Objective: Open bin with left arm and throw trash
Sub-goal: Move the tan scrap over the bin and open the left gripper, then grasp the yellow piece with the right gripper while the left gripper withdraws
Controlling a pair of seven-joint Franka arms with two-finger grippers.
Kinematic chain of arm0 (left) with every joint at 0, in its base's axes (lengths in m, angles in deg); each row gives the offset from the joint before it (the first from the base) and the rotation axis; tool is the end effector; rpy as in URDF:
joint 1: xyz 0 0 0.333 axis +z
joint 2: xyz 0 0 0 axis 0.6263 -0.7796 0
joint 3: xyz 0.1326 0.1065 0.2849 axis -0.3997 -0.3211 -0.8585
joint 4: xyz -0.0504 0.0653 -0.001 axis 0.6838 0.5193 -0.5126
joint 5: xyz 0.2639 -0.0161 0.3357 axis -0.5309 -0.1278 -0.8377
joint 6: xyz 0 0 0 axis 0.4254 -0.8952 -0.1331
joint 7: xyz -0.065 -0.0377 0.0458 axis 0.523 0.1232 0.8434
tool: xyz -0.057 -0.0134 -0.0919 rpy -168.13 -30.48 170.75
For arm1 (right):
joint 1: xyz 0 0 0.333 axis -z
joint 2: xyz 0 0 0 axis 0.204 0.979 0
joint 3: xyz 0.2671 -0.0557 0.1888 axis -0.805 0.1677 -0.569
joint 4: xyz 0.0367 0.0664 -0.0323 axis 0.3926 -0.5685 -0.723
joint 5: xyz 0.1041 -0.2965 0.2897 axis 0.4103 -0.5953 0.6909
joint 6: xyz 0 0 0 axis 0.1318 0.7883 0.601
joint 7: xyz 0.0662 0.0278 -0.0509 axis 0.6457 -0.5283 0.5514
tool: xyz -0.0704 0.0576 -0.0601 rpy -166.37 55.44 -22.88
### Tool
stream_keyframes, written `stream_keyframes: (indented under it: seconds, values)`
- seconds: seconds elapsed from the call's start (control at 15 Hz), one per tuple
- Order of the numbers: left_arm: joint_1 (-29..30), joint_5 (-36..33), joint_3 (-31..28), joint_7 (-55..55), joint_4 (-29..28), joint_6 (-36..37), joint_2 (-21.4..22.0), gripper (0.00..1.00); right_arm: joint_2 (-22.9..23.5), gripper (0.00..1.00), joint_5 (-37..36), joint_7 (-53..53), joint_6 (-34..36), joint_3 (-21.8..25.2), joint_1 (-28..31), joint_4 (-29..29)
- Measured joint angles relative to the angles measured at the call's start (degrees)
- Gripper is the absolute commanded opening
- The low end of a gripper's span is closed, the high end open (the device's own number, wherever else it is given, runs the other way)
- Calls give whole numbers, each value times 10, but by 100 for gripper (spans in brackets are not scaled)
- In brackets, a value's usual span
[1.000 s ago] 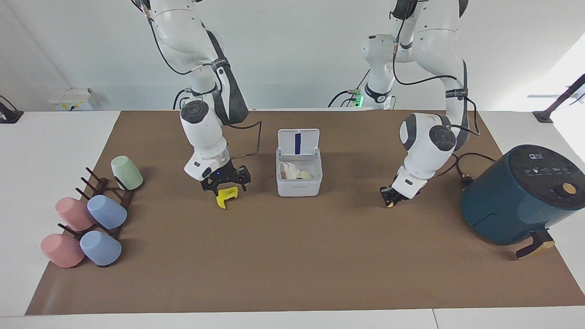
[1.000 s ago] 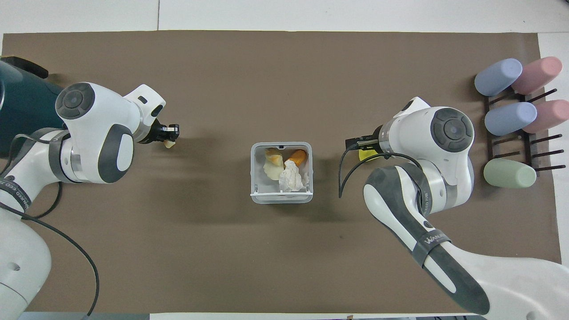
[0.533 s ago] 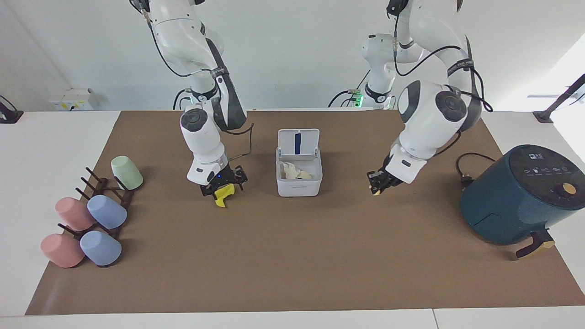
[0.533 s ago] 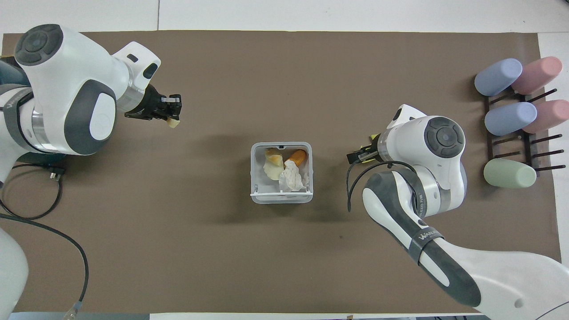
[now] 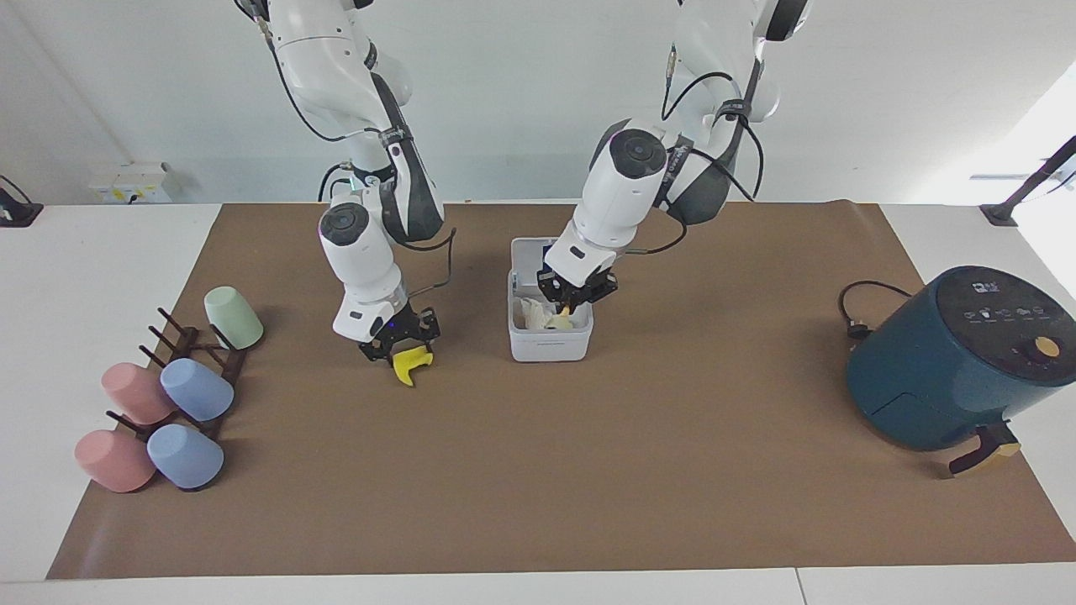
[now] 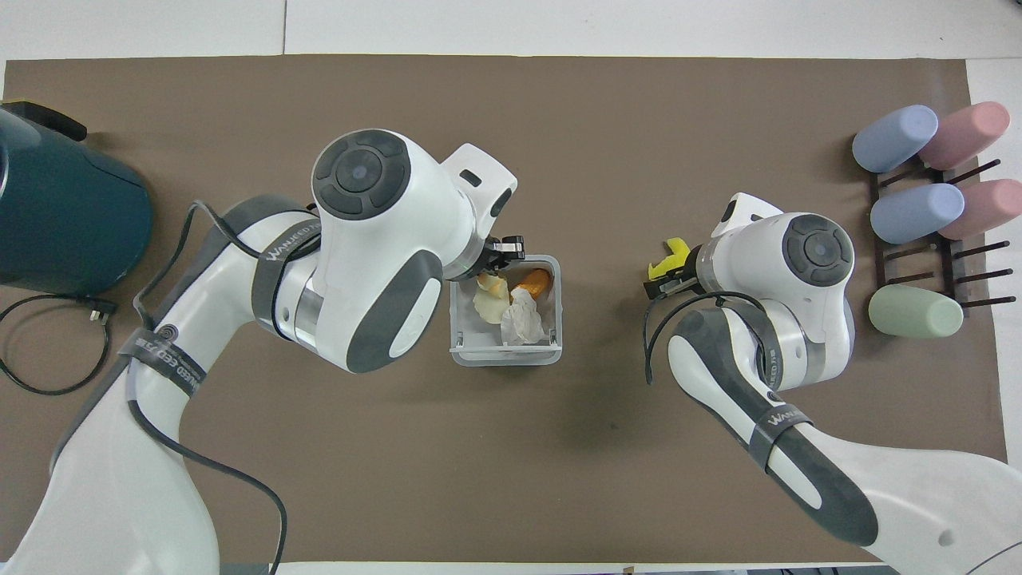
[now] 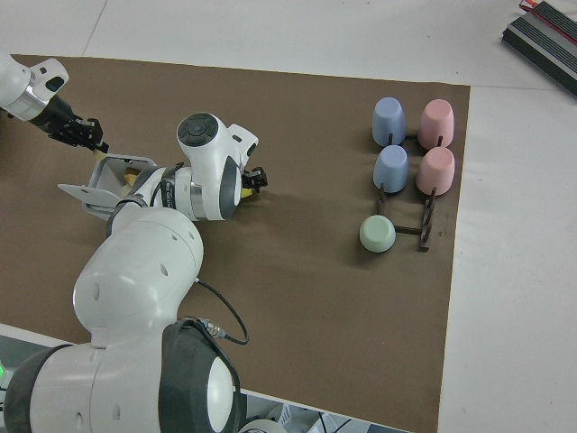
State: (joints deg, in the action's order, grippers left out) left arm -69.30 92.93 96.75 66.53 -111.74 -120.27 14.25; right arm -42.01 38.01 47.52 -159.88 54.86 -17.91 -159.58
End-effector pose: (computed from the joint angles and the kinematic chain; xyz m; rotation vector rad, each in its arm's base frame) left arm 0.5356 -0.4281 0.4274 2.9455 -0.0287 -0.0530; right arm 0.5805 0.1313 0.2794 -3.0174 -0.5310 -0.1431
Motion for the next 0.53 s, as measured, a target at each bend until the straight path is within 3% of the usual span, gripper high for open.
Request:
stream_keyframes:
  seconds: [0.07,0.13,0.2,0.53]
  values:
    - [-5,0,0,0,-22,-22,4,36,0,0,0,0,-2,0,0,0]
    - [-7,0,0,0,-40,-38,8,65,-1,0,0,0,-4,0,0,0]
    - [-8,0,0,0,-52,-46,11,100,-2,0,0,0,-5,-1,0,0]
    - [-8,0,-2,-1,-61,-47,21,100,-16,0,0,-59,-10,-2,0,5]
